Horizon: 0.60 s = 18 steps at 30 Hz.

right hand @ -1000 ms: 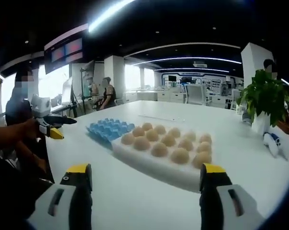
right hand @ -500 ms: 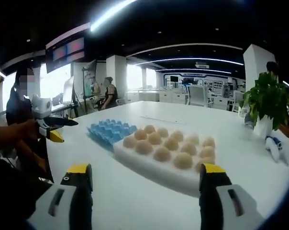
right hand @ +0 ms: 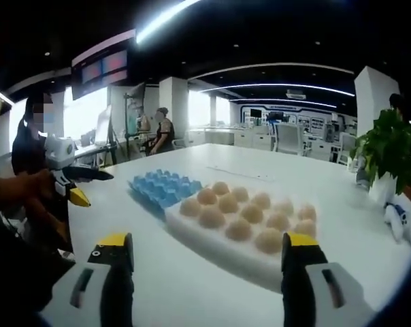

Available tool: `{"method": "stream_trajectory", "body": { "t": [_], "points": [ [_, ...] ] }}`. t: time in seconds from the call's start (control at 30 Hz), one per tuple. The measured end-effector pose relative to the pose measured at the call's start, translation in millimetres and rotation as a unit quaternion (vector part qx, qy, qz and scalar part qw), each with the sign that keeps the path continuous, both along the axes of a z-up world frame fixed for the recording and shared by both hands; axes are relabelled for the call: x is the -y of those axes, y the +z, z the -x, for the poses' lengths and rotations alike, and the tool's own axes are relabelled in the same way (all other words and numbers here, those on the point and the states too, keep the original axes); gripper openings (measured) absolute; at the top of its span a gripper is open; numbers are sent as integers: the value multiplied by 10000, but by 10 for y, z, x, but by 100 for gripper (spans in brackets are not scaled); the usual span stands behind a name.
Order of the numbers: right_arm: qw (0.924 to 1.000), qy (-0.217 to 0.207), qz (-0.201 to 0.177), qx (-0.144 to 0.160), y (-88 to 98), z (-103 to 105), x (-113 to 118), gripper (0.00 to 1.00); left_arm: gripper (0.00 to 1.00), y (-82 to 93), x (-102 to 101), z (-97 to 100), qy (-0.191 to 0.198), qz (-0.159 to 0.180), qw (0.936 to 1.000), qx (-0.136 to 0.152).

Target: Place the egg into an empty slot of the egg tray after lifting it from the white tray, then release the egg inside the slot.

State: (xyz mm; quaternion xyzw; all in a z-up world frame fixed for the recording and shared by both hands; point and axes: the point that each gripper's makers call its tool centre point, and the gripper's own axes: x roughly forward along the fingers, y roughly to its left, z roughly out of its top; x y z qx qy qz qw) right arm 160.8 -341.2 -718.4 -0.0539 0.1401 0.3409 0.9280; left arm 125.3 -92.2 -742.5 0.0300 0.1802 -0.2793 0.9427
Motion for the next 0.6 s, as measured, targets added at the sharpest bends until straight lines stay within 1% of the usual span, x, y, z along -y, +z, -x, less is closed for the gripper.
{"method": "stream_trajectory", "body": {
  "t": [0.1, 0.4, 0.5, 0.6],
  "points": [
    [10000, 59, -17, 48, 28, -38, -39, 91, 100, 10, -2, 1, 8, 7, 10000, 8],
    [9995, 313, 89, 41, 38, -122, -193, 86, 100, 7, 14, 11, -24, -14, 10000, 19],
    [9992, 389, -28, 40, 61, -132, -249, 85, 99, -28, 23, 23, -38, -95, 9999, 5],
    [9991, 418, -58, -1, 57, -159, -304, 83, 99, -39, 33, 36, -60, -113, 9999, -5]
  ]
}}
